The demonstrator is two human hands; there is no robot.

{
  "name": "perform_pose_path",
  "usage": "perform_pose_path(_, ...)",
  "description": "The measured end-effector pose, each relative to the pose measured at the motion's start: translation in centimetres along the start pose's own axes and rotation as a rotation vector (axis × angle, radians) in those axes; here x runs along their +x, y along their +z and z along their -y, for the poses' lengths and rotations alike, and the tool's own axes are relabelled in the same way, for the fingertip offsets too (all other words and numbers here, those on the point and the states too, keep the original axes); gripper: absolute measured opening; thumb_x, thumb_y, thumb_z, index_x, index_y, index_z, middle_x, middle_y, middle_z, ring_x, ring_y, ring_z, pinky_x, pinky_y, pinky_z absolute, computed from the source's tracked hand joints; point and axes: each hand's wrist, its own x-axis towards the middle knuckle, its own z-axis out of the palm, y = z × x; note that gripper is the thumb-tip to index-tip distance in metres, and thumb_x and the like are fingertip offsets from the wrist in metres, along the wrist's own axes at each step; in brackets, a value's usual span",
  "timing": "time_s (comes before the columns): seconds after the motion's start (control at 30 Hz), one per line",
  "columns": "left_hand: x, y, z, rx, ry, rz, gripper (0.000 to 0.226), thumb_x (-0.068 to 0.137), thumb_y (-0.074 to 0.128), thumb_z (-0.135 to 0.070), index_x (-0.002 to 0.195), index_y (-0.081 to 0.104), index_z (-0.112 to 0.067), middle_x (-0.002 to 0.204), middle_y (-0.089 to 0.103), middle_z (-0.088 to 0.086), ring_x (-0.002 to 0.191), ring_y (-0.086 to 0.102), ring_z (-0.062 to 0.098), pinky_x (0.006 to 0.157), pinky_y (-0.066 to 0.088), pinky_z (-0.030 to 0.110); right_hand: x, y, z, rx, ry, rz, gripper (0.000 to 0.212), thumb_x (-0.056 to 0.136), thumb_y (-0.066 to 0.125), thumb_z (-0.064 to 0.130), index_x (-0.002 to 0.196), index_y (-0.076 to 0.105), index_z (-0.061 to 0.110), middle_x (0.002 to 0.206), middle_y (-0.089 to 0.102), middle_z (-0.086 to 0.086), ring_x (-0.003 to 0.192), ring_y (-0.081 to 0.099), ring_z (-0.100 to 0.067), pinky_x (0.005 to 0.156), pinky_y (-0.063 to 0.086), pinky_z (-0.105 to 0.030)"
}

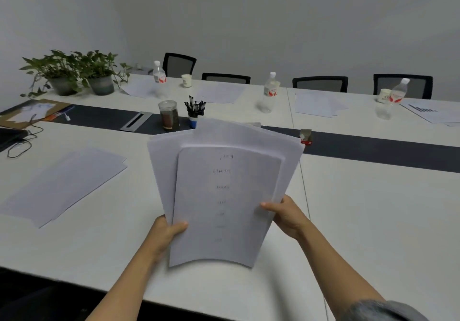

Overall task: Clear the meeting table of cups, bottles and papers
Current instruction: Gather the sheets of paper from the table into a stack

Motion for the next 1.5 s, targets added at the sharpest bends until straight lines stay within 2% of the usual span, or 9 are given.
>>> perform_pose_path(0.07, 0.1, -0.4, -0.5, -0.009, 0.043, -0.02, 0.038, 0.049, 0.07, -0.014, 0.087, 0.062, -0.015, 0.067, 0.072, -0.011, 0.071, 0.066, 0.013, 0.054, 0.051, 0.015, 0.1, 0.8, -0.1, -0.033, -0.02, 0.031, 0.059, 0.042, 0.079, 0.019, 0.1, 0.067, 0.013, 0.097, 0.073, -0.004, 0.09, 0.069, -0.023, 0.079, 0.057, -0.032)
perform_pose_path(0.2, 0.0, -1.0, -0.8, -0.062, 0.112, -0.078, 0.064, 0.03, 0.076, -0.03, 0.091, 0.062, -0.017, 0.092, 0.067, 0.0, 0.087, 0.063, 0.02, 0.079, 0.049, 0.032, 0.2, 2.5, -1.0, -0.044, -0.076, -0.001, 0.058, 0.044, 0.079, 0.022, 0.101, 0.067, 0.014, 0.102, 0.073, -0.006, 0.097, 0.067, -0.026, 0.084, 0.056, -0.037)
perform_pose_path(0.33, -0.2, -1.0, -1.2, -0.063, 0.136, -0.044, 0.07, 0.026, 0.075, -0.029, 0.094, 0.059, -0.02, 0.093, 0.066, 0.0, 0.087, 0.061, 0.017, 0.064, 0.054, 0.02, 0.1, 3.9, -0.9, -0.104, -0.119, 0.023, 0.058, 0.046, 0.08, 0.027, 0.101, 0.067, 0.017, 0.103, 0.072, -0.005, 0.097, 0.067, -0.023, 0.088, 0.055, -0.041)
perform_pose_path(0.5, -0.5, -1.4, -2.8, 0.065, 0.094, 0.06, 0.065, 0.028, 0.074, -0.034, 0.091, 0.059, -0.026, 0.073, 0.072, -0.021, 0.083, 0.064, 0.008, 0.073, 0.048, 0.024, 0.6, 4.0, 0.6, -0.215, -0.128, 0.145, 0.065, 0.047, 0.082, 0.03, 0.107, 0.061, 0.023, 0.1, 0.071, 0.003, 0.097, 0.067, -0.017, 0.081, 0.056, -0.032)
perform_pose_path(0.63, -0.7, -2.1, -3.6, 0.065, 0.194, 0.039, 0.066, 0.034, 0.074, -0.037, 0.096, 0.061, -0.022, 0.089, 0.071, -0.008, 0.088, 0.065, 0.011, 0.067, 0.052, 0.017, 0.7, 4.0, 1.3, -0.223, -0.117, 0.17, 0.077, 0.035, 0.088, 0.054, 0.103, 0.063, 0.026, 0.095, 0.072, 0.008, 0.094, 0.068, -0.013, 0.079, 0.057, -0.031)
perform_pose_path(0.9, -1.1, -1.0, -4.1, -0.029, 0.242, -0.068, 0.056, 0.034, 0.074, -0.035, 0.085, 0.064, -0.016, 0.071, 0.073, -0.012, 0.067, 0.067, 0.0, 0.058, 0.052, 0.012, 1.1, 5.3, 1.6, -0.153, -0.131, 0.081, 0.052, 0.043, 0.077, 0.037, 0.091, 0.067, 0.022, 0.086, 0.072, 0.006, 0.082, 0.067, -0.012, 0.07, 0.055, -0.025)
perform_pose_path(1.1, -1.5, 0.9, -3.9, -0.083, 0.187, -0.29, 0.026, 0.055, 0.071, -0.022, 0.08, 0.066, -0.016, 0.073, 0.071, -0.006, 0.067, 0.067, 0.012, 0.057, 0.054, 0.02, 1.5, 6.5, 1.4, -0.123, -0.132, 0.0, 0.047, 0.047, 0.073, 0.043, 0.089, 0.065, 0.023, 0.084, 0.069, 0.008, 0.075, 0.067, -0.009, 0.064, 0.054, -0.023)
perform_pose_path(1.3, -1.6, -1.2, -5.2, -0.265, 0.214, -0.418, 0.019, 0.065, 0.073, -0.011, 0.083, 0.066, -0.012, 0.07, 0.074, -0.007, 0.066, 0.07, 0.009, 0.056, 0.054, 0.019, 2.4, 6.4, -1.1, -0.318, -0.072, 0.121, 0.003, 0.08, 0.066, 0.019, 0.083, 0.066, 0.019, 0.085, 0.067, 0.002, 0.079, 0.063, -0.016, 0.064, 0.052, -0.016)
perform_pose_path(1.5, -0.7, -7.6, -7.0, -0.452, 0.196, -0.535, 0.016, 0.084, 0.061, -0.001, 0.09, 0.066, -0.015, 0.08, 0.073, -0.004, 0.078, 0.068, 0.016, 0.071, 0.055, 0.031, 3.6, 9.4, -3.9, -0.633, 0.075, 0.219, 0.014, 0.094, 0.05, 0.016, 0.091, 0.063, 0.013, 0.09, 0.064, -0.002, 0.076, 0.058, -0.014, 0.059, 0.049, -0.015)
